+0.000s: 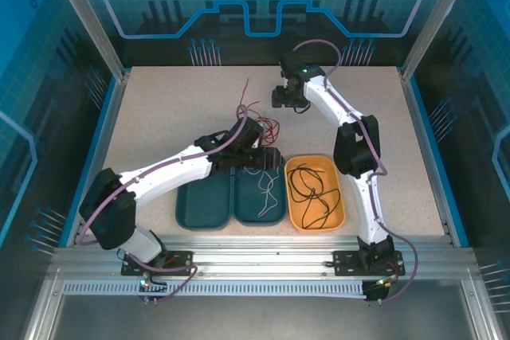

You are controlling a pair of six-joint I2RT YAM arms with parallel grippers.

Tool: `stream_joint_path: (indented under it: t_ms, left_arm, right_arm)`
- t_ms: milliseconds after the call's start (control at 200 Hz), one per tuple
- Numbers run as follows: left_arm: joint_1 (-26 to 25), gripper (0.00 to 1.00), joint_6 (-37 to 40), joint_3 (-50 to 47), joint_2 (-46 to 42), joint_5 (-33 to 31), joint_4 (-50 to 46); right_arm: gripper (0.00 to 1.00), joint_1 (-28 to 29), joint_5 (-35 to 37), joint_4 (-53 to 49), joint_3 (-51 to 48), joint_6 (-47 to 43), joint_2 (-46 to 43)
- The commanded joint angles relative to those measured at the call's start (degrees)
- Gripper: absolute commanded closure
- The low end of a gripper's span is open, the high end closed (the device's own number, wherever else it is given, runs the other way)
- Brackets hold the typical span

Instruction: Untangle the cables

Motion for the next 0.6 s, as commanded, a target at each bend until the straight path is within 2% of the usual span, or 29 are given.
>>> stream_joint_path:
  t_ms: [0, 45, 255, 595]
  left_arm:
    - [0.0, 0.04, 1.4, 1.0, -5.9, -7.6, -5.0]
    - [0.1, 0.01, 2.0, 1.2, -7.7, -9.4, -5.9]
    - [1.8, 0.01, 3.3, 1.6, -15.4, -18.0, -9.8]
    - [5.6, 0.01, 2.0, -4.0, -22.9, -18.4, -8.9]
  right_arm:
    - [0.41, 0.2, -0.3, -1.5, 2.6, 0.3, 2.3]
    - [0.42, 0.4, -0.2, -1.1, 2.9, 0.3, 3.0]
    - [0.44, 0.7, -0.7, 0.4, 5.8, 0.8, 7.1]
    - [0.45, 1.1, -4.1, 2.6, 12.1, -1.5, 14.5]
